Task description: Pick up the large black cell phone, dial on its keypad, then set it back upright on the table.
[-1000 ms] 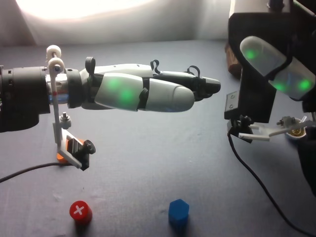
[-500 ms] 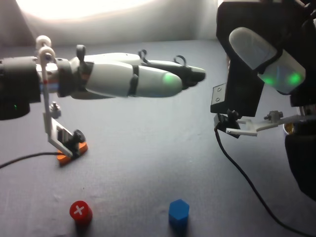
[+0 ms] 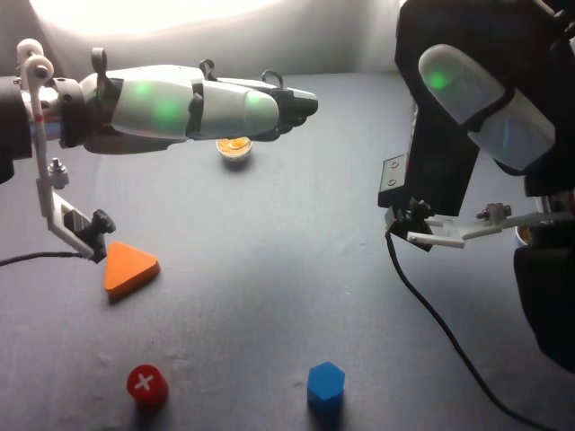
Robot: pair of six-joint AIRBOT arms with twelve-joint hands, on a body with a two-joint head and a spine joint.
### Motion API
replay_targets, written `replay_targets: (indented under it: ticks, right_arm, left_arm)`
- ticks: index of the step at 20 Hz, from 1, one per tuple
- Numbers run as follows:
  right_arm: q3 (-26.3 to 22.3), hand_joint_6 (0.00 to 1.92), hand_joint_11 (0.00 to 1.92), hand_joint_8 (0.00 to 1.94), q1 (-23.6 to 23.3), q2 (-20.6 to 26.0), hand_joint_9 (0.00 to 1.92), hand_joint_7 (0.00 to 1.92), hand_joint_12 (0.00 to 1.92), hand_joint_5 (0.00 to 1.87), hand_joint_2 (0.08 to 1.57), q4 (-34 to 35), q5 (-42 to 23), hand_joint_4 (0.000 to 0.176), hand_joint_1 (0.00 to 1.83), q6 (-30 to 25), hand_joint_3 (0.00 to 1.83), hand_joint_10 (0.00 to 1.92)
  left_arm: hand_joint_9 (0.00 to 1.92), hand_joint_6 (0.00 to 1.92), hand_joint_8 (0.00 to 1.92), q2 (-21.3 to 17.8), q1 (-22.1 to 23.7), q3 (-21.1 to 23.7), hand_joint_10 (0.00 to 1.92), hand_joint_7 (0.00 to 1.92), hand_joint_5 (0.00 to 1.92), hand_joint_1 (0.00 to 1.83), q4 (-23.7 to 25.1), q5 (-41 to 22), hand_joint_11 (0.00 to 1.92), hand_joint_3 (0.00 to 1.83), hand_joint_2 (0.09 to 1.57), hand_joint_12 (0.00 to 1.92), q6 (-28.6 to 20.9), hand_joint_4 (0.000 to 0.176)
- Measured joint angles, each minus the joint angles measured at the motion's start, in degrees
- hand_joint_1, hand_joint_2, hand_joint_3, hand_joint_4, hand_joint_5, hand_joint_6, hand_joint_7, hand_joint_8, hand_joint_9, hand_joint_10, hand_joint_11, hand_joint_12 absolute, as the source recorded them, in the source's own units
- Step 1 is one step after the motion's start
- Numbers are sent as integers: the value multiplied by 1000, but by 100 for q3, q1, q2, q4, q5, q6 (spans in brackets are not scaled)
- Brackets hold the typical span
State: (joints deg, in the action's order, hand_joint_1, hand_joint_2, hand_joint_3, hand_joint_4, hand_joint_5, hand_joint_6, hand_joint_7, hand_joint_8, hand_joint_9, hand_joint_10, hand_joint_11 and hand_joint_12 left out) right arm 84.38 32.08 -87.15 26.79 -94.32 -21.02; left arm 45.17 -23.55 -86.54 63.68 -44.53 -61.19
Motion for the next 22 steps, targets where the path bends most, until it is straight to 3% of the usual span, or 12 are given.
replay_targets:
  ticks: [2, 5, 6, 9, 13, 22]
  right_arm:
    - [0, 679, 895, 1220, -2, 4, 812, 797, 1545, 992, 1132, 70, 0, 0, 1484, 2, 0, 1287]
    - [-85, 650, 917, 1202, -2, 63, 848, 811, 1527, 995, 1123, 234, -7, 0, 1487, -17, 0, 1245]
    - [-85, 651, 928, 1191, 0, 74, 859, 816, 1515, 990, 1121, 238, -9, 0, 1487, -31, 0, 1235]
    - [-48, 656, 944, 1160, 0, 79, 883, 835, 1493, 990, 1113, 238, -9, 0, 1488, -44, 0, 1200]
    - [-44, 570, 909, 1191, -2, 76, 834, 817, 1541, 1036, 1122, 280, -11, 0, 1486, -44, 0, 1264]
    - [-72, 624, 929, 1167, -2, 9, 887, 830, 1497, 1020, 1111, 101, -9, 0, 1489, -33, 0, 1187]
  left_arm:
    - [61, 0, 0, -35, 59, 2, 1, 87, 82, 0, 352, 9, 0, 0, 1221, 106, -352, 0]
    - [64, 1, 2, -83, 70, 2, 2, 75, 78, 0, 363, 15, 0, 0, 1229, 131, -601, 0]
    - [53, 2, 1, -114, 125, 0, 2, 65, 68, 0, 636, 59, 0, 1, 1231, 98, -960, 0]
    - [43, 5, 8, -118, 173, -11, 9, 57, 51, 0, 1084, 57, 6, 0, 1222, 23, -1283, 0]
    - [60, 9, 11, -238, 116, 9, 12, 74, 66, 0, 1021, 9, 21, 0, 1220, 10, -1355, 0]
    - [66, 8, 7, -282, 35, 138, 11, 65, 59, 0, 1078, 26, 23, 1, 1228, 11, -1377, 0]
